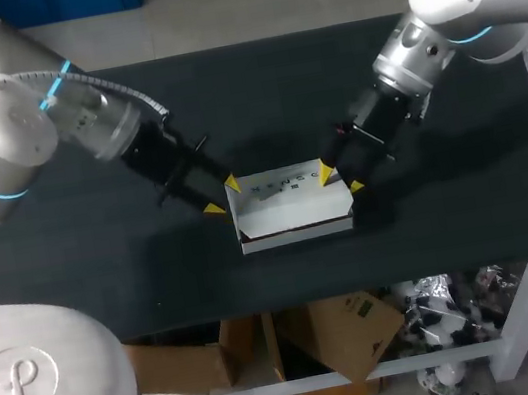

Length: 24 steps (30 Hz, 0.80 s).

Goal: Assemble the packaging by folding the flat box into shape, placing the metal phone stand inside, and closing the box properly

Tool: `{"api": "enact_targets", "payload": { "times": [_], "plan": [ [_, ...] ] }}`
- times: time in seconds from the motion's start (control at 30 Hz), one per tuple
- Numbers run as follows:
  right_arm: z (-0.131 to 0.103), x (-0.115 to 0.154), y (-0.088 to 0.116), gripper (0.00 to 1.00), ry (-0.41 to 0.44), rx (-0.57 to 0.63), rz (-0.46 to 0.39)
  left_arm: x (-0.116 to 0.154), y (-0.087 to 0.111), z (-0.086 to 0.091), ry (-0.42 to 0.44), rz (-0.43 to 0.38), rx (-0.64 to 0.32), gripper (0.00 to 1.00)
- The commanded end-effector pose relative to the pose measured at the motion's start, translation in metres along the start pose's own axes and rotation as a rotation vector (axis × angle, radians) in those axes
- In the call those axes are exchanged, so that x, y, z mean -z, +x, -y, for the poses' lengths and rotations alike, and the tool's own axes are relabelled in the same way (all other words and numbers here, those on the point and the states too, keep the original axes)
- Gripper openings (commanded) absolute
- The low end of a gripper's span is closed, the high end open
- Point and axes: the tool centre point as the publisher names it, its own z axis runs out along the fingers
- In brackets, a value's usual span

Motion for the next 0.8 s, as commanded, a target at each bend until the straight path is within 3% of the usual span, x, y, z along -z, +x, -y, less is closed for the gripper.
{"api": "enact_targets", "payload": {
  "times": [0.03, 0.47, 0.8],
  "plan": [
    [-0.001, 0.000, 0.000, 0.50, 0.004, 0.000, 0.001, 0.004, 0.003, -0.007, 0.016, 0.006, -0.010, 0.46],
    [-0.002, 0.000, 0.000, 0.49, 0.004, -0.003, -0.001, 0.008, 0.013, -0.017, 0.045, 0.032, -0.135, 0.48],
    [-0.002, 0.000, 0.000, 0.49, 0.004, -0.003, 0.000, 0.011, 0.019, -0.025, 0.056, 0.054, -0.301, 0.50]
  ]
}}
